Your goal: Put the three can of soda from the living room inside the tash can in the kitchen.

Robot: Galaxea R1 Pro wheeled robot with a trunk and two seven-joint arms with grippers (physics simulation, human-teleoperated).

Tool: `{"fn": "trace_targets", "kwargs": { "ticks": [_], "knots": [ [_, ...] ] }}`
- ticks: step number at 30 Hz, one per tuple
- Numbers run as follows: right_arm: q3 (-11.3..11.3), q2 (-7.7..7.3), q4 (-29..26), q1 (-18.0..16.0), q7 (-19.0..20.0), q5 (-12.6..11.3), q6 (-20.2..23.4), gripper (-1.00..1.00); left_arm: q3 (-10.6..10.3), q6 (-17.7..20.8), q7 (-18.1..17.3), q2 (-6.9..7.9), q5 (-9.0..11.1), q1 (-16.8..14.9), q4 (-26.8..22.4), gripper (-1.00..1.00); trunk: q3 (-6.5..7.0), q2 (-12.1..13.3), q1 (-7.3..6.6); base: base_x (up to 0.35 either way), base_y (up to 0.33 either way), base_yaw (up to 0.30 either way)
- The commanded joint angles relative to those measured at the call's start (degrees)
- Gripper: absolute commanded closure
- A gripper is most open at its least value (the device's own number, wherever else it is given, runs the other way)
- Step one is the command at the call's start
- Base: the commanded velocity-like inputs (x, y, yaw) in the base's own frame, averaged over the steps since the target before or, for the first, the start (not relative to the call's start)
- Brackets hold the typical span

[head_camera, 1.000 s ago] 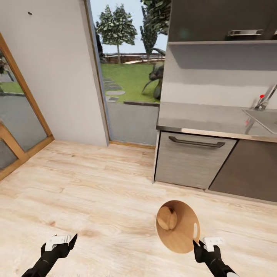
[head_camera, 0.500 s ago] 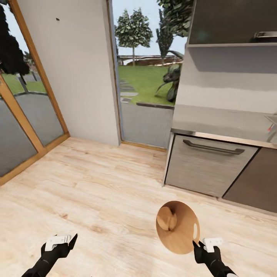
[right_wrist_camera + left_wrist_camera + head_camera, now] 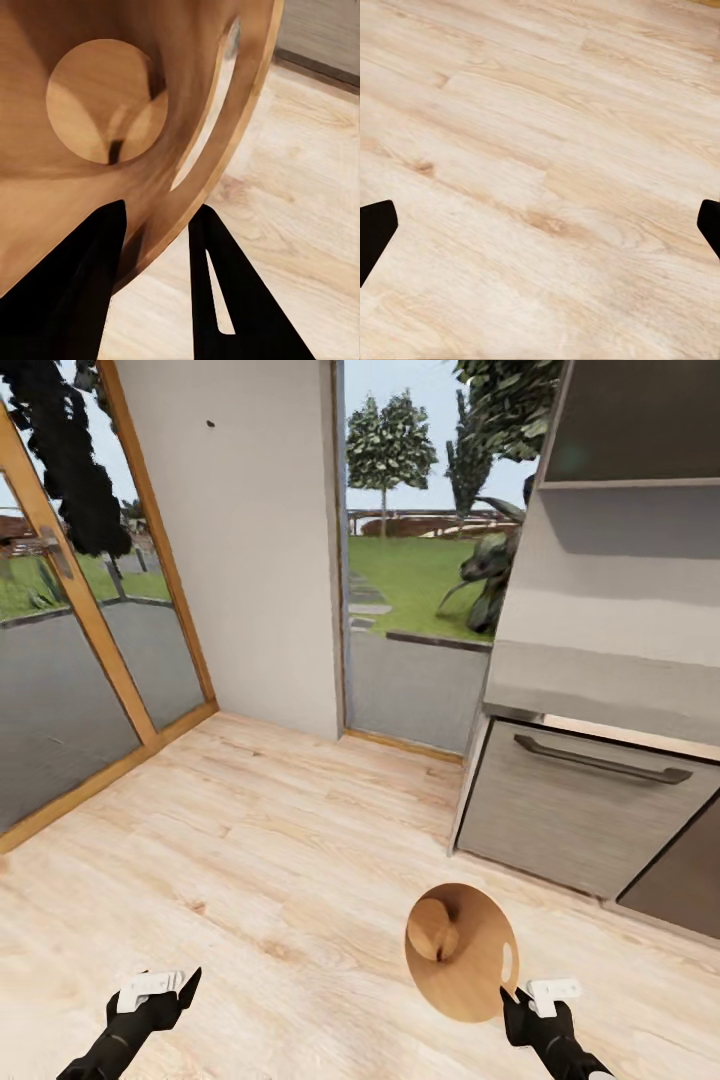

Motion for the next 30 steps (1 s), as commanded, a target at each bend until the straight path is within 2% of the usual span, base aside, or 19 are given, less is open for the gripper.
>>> {"fn": "trace_targets", "kwargs": {
  "ticks": [1, 8, 11, 16, 30],
  "knots": [
    [0.02, 0.01, -0.09, -0.02, 0.16, -0.18, -0.01, 1.00, 0.00, 0.00, -0.02, 0.00, 0.00, 0.00, 0.01, -1.00, 0.06, 0.00, 0.00, 0.000, 0.000, 0.223],
    [0.35, 0.02, -0.06, -0.02, 0.14, -0.18, -0.01, 1.00, 0.00, 0.00, 0.00, 0.00, 0.00, -0.02, 0.01, -1.00, 0.27, 0.00, 0.00, 0.000, 0.000, 0.237],
    [1.59, 0.02, -0.01, -0.02, 0.00, -0.18, -0.01, 1.00, 0.00, 0.00, 0.00, 0.00, 0.00, 0.00, 0.01, -1.00, 0.27, 0.00, 0.00, 0.000, 0.000, 0.256],
    [2.42, 0.02, 0.36, -0.02, -0.08, -0.16, -0.01, 1.00, 0.00, 0.00, 0.00, 0.00, 0.00, 0.00, 0.01, -1.00, 0.15, 0.00, 0.00, 0.000, 0.000, 0.257],
    [2.71, 0.02, 0.55, -0.02, -0.11, -0.09, -0.01, 1.00, 0.00, 0.00, 0.00, 0.00, 0.00, 0.00, 0.01, -1.00, -0.28, 0.00, 0.00, 0.000, 0.000, 0.255]
  ]
}}
